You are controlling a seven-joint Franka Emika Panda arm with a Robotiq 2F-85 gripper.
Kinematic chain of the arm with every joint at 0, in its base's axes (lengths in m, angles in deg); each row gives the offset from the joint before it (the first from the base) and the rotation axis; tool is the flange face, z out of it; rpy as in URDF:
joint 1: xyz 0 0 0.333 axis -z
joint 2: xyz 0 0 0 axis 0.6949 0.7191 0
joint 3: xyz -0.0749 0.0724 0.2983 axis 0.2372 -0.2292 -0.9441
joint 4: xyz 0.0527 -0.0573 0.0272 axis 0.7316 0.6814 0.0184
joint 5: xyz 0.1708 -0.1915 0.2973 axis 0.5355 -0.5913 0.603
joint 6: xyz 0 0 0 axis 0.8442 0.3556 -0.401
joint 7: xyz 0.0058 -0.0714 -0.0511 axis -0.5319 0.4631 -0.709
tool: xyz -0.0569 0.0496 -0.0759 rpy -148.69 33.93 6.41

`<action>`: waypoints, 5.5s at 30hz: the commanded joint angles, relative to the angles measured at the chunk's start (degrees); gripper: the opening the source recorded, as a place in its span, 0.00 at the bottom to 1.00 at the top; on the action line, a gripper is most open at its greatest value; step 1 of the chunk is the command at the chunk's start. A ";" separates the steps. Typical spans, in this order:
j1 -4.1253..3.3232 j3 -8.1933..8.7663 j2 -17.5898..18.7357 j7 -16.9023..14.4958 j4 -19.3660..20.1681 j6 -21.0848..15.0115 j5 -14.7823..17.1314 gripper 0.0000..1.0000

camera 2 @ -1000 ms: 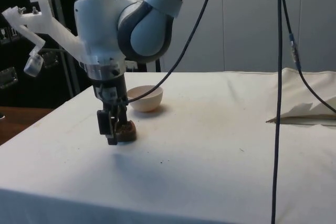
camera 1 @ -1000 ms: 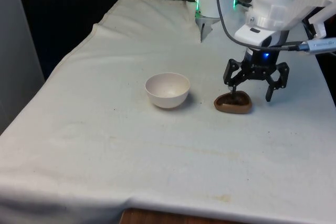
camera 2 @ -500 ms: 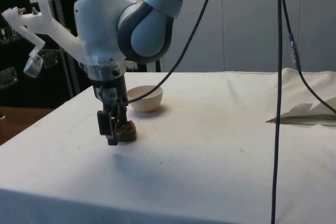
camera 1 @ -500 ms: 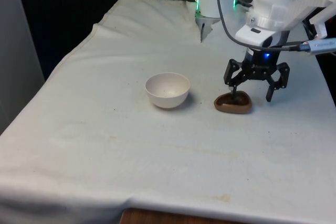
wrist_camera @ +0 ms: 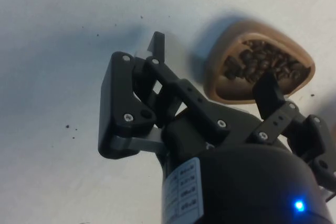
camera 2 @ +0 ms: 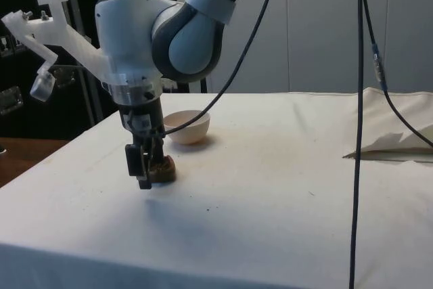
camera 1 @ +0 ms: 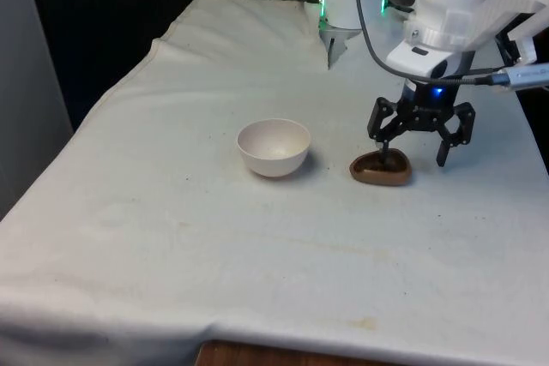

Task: Pour the coffee beans from the cup into the bowl.

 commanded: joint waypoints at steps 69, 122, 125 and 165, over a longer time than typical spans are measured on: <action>0.06 0.00 0.11 -0.11 0.00 0.00 -0.06 0.00; 0.52 -0.80 -4.64 -0.74 0.23 3.27 0.74 0.00; 0.52 -0.80 -5.27 -0.69 0.23 3.72 0.74 0.00; 2.23 0.29 -11.52 -4.47 0.46 6.13 4.87 0.00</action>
